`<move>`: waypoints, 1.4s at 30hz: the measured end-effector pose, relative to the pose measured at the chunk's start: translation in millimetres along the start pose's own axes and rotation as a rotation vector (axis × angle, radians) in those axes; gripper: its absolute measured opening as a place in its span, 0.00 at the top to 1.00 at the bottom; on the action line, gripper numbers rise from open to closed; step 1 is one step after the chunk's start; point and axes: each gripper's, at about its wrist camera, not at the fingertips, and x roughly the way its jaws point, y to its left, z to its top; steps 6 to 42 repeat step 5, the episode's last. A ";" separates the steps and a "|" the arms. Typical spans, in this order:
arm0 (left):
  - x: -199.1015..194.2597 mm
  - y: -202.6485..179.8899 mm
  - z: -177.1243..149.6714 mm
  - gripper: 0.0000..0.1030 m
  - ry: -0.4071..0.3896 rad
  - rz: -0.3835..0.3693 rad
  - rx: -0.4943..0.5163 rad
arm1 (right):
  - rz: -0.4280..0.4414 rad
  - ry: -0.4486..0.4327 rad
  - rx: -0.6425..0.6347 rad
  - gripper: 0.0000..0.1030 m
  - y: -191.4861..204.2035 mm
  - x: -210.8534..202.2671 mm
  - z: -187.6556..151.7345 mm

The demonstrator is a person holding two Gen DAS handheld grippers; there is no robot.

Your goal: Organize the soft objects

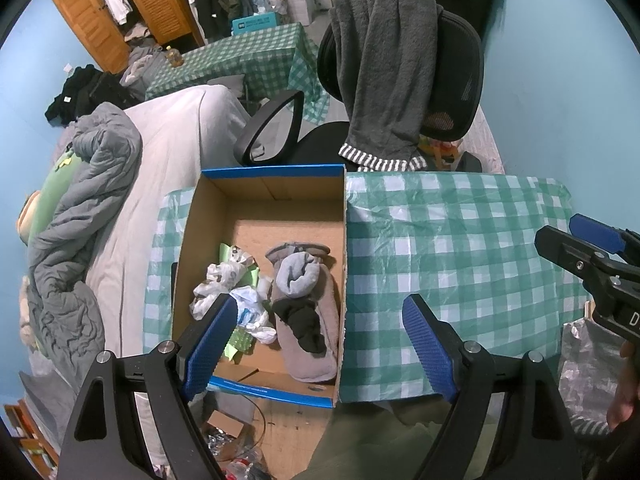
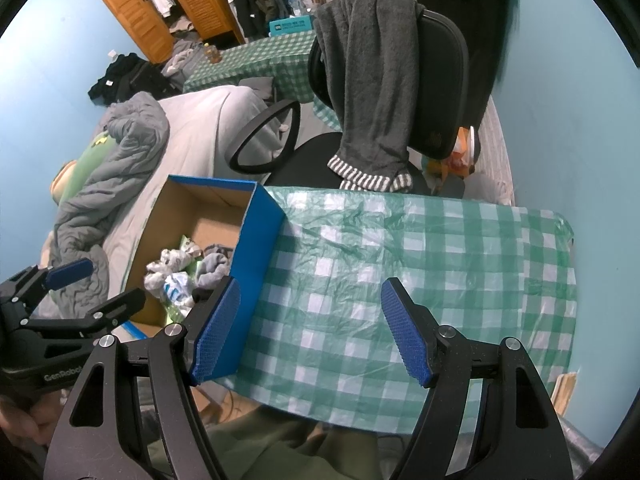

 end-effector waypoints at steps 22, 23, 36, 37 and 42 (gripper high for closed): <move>0.7 1.1 -0.3 0.17 0.010 -0.007 -0.004 | 0.000 0.000 0.000 0.28 -0.1 0.1 0.2; 0.7 1.1 -0.3 0.17 0.010 -0.007 -0.004 | 0.000 0.000 0.000 0.28 -0.1 0.1 0.2; 0.7 1.1 -0.3 0.17 0.010 -0.007 -0.004 | 0.000 0.000 0.000 0.28 -0.1 0.1 0.2; 0.7 1.1 -0.3 0.17 0.010 -0.007 -0.004 | 0.000 0.000 0.000 0.28 -0.1 0.1 0.2; 0.7 1.1 -0.3 0.17 0.010 -0.007 -0.004 | 0.000 0.000 0.000 0.28 -0.1 0.1 0.2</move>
